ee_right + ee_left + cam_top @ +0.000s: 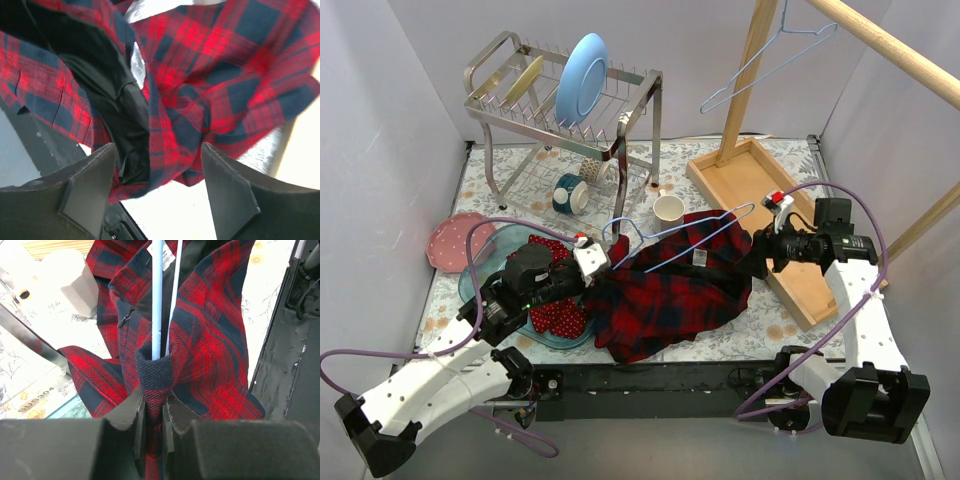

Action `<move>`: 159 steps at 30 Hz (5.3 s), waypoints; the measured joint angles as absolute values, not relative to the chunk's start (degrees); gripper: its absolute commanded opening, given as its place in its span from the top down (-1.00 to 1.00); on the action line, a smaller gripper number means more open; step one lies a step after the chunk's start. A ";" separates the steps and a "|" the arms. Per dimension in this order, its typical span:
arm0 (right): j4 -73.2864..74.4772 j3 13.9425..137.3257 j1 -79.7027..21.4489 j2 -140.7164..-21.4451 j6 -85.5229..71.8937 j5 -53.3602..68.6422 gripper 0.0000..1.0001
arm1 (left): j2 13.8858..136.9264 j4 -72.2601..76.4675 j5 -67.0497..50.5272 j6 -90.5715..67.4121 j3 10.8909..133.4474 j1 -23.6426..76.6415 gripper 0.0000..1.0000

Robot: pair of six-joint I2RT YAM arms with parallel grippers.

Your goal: Place the skirt on the hanger

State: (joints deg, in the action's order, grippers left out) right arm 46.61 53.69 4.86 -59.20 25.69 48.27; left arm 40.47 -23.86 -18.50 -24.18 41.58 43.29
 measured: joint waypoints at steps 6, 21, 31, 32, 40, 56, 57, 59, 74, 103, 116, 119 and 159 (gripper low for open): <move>46.39 52.51 0.03 -60.38 25.67 47.42 -0.38 | 40.27 -23.64 -18.44 -25.19 41.58 43.29 1.00; 43.70 51.33 -2.26 -60.49 22.35 34.61 0.97 | 39.59 -23.62 -18.59 -25.65 41.58 43.29 1.00; 42.85 62.04 2.39 -59.61 21.30 30.02 0.97 | 44.03 -25.50 -21.08 -23.59 42.72 43.29 1.00; 42.70 62.78 2.68 -59.68 21.19 30.00 0.97 | 44.31 -25.45 -21.23 -23.51 42.76 43.29 1.00; 42.70 68.05 3.33 -62.06 20.80 30.96 0.97 | 47.55 -25.26 -21.91 -22.90 43.66 43.29 1.00; 43.31 70.52 3.64 -62.65 21.74 32.93 0.97 | 61.12 -28.40 -17.76 -22.61 51.00 43.51 1.00; 43.33 70.59 3.64 -62.65 21.87 32.82 0.97 | 61.34 -28.69 -17.12 -22.50 51.29 43.64 1.00; 43.40 70.96 3.66 -62.65 22.11 32.62 0.97 | 62.04 -29.36 -16.23 -22.35 52.03 43.81 1.00; 43.18 72.93 3.68 -62.28 24.97 32.58 0.85 | 64.88 -38.33 -9.17 -20.40 62.22 44.53 1.00; 46.09 78.26 0.69 -61.10 28.47 53.52 0.97 | 76.77 -41.91 -2.72 -19.16 67.81 48.23 1.00; 57.28 72.01 -6.70 -56.47 46.39 55.11 0.97 | 69.49 -40.25 2.52 -21.98 66.63 48.05 1.00; 63.33 67.20 -7.29 -54.37 54.48 52.31 0.97 | 66.61 -40.23 3.14 -23.38 66.24 47.83 1.00; 73.65 78.74 -16.14 -70.24 66.43 45.10 -0.39 | 54.50 -35.29 -14.68 -11.07 59.81 47.35 1.00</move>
State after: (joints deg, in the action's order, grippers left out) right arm 73.65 78.74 -16.14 -70.24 66.43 45.10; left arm 54.50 -35.29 -14.68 -11.07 59.81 47.35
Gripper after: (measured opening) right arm 0.731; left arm 0.100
